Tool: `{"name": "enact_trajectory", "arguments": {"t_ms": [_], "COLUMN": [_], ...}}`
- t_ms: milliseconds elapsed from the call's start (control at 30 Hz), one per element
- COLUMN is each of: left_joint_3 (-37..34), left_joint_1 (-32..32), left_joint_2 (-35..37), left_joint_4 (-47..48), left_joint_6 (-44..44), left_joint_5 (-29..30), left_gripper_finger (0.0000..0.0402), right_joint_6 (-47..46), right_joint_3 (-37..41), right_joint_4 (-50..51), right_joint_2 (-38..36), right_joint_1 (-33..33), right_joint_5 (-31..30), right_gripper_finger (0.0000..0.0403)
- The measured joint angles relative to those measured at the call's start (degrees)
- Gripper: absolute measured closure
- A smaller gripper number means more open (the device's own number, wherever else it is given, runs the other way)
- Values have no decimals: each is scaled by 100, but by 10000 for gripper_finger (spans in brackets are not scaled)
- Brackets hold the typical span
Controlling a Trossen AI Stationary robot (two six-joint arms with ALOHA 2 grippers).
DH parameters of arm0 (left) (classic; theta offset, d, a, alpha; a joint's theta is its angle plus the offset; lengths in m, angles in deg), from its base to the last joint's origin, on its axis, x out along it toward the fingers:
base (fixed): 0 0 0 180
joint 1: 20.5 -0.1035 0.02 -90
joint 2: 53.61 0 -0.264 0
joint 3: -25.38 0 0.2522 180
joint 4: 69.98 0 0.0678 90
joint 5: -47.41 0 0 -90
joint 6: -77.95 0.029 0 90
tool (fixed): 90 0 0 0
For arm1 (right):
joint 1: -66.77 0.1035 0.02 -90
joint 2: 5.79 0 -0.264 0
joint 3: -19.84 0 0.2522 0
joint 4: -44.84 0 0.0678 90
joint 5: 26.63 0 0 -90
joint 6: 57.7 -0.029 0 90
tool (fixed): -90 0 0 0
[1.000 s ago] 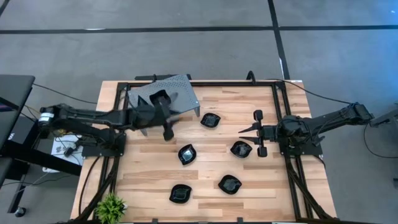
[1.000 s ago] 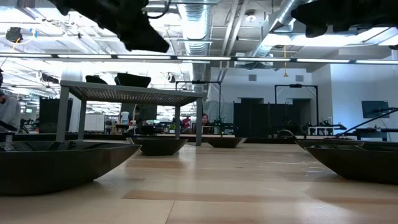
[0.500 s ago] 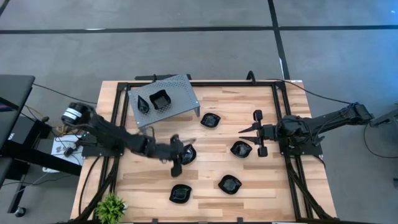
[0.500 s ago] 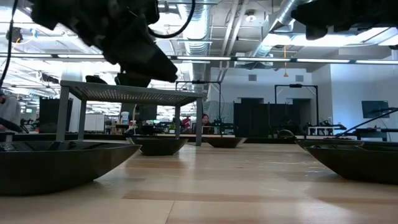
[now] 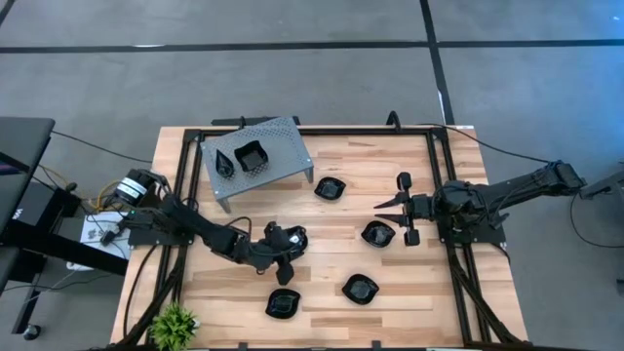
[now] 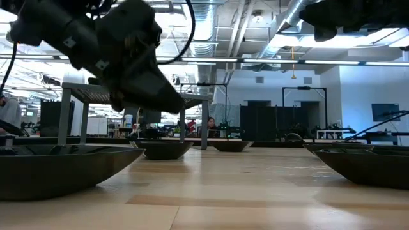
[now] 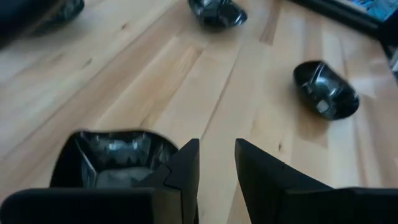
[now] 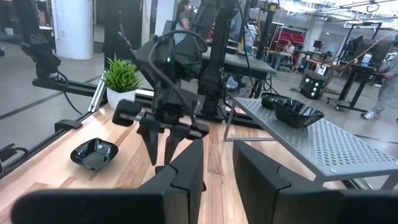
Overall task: Pick & Place Mini shaped plates
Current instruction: Put the black leaf plate on the shelf
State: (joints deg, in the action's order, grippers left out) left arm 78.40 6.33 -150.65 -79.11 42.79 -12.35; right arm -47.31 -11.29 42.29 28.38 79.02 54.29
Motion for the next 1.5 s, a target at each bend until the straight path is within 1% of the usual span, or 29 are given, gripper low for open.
{"name": "enact_trajectory", "arguments": {"t_ms": [233, 567, 967, 1233, 1367, 1500], "left_joint_3": [-1, 0, -4, -194, -271, -271], "left_joint_1": [25, 24, 10, 7, 9, 9], "left_joint_2": [-396, -648, -659, -657, -646, -639], "left_joint_4": [-42, -74, 102, 83, 46, -19], "left_joint_6": [-28, -113, 39, 40, 45, 210], "left_joint_5": [-4, -4, -2, 12, 41, 83], "left_gripper_finger": [298, 298, 298, 299, 320, 369], "right_joint_6": [0, 1, 2, 2, 2, 2], "right_joint_3": [0, 0, 0, 0, 0, 0], "right_joint_4": [2, 87, 87, 87, 87, 87], "right_joint_2": [-2, -2, -2, 0, 0, -2], "right_joint_1": [0, 0, 0, 0, 0, 0], "right_joint_5": [2, 2, 2, 2, 2, 2], "right_gripper_finger": [321, 321, 321, 321, 321, 321]}}
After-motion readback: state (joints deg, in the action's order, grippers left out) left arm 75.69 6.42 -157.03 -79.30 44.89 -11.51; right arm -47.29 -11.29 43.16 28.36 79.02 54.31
